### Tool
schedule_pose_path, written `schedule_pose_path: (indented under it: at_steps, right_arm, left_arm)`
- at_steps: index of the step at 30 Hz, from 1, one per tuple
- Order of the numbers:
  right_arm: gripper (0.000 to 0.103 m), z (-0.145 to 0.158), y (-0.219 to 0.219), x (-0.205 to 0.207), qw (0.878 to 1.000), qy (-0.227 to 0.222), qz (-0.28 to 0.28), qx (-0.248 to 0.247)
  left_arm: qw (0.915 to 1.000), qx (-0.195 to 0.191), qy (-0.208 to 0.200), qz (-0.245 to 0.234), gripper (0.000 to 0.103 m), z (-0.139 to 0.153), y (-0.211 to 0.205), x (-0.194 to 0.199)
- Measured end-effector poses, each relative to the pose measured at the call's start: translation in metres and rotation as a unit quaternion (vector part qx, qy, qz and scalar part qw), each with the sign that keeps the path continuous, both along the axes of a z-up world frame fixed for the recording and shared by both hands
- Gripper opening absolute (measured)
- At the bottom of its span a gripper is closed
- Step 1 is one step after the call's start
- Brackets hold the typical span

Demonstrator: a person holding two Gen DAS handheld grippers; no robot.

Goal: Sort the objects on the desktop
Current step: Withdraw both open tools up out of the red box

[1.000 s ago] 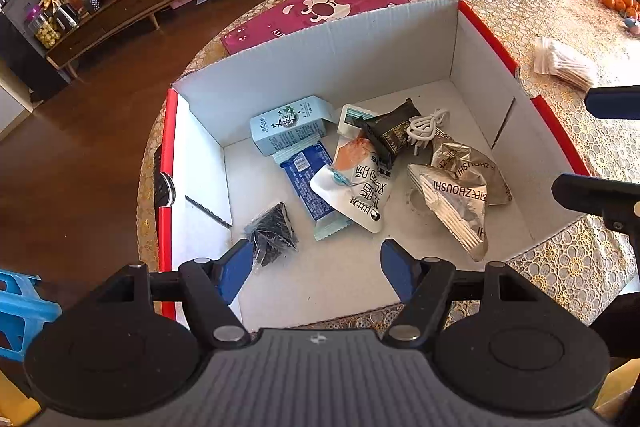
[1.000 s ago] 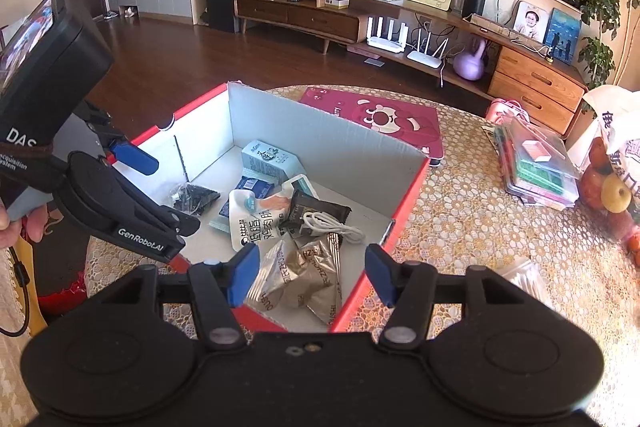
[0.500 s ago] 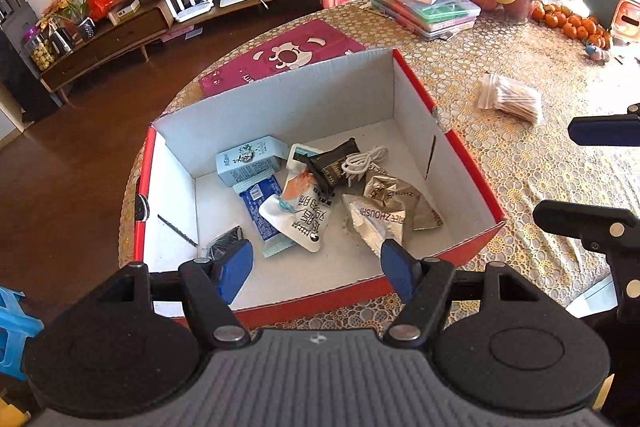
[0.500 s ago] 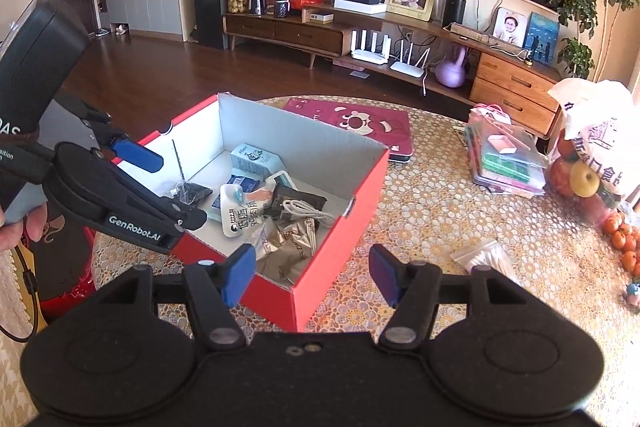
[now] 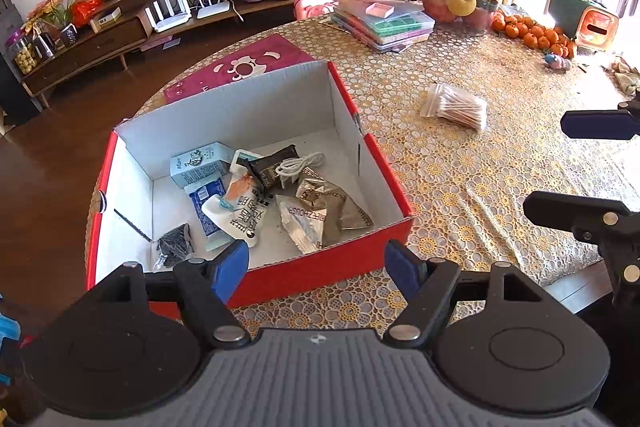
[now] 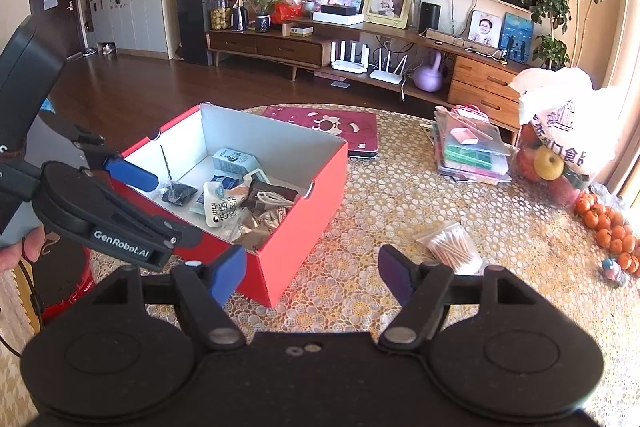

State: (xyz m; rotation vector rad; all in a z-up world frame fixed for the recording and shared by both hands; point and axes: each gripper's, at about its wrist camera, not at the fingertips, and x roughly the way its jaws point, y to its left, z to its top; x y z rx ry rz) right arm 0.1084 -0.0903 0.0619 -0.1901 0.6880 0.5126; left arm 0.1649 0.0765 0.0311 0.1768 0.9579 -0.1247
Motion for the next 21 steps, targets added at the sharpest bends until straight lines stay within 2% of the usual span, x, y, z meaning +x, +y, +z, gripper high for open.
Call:
schedule_pose_path:
  at_steps: [3, 5, 12, 14, 21]
  right_arm:
    - [0.080, 0.001, -0.011, -0.005, 1.000, -0.003, -0.005, 0.006]
    - [0.086, 0.001, -0.019, -0.009, 1.000, -0.009, -0.010, 0.010]
    - [0.093, 0.000, -0.051, -0.014, 0.999, -0.012, -0.038, 0.017]
    - [0.096, -0.002, -0.060, -0.014, 0.999, -0.012, -0.049, 0.016]
    - [0.098, -0.011, -0.092, -0.013, 0.997, -0.003, -0.081, 0.017]
  left_arm:
    - [0.9999, -0.002, -0.005, -0.008, 0.081, 0.002, -0.011, -0.005]
    - [0.9999, -0.004, -0.008, -0.012, 0.082, 0.003, -0.019, -0.007]
    - [0.9990, -0.024, -0.016, -0.034, 0.091, 0.004, -0.048, -0.013]
    - [0.9986, -0.031, -0.019, -0.039, 0.103, 0.002, -0.057, -0.013]
    - [0.9964, -0.056, -0.017, -0.061, 0.103, -0.010, -0.089, -0.012]
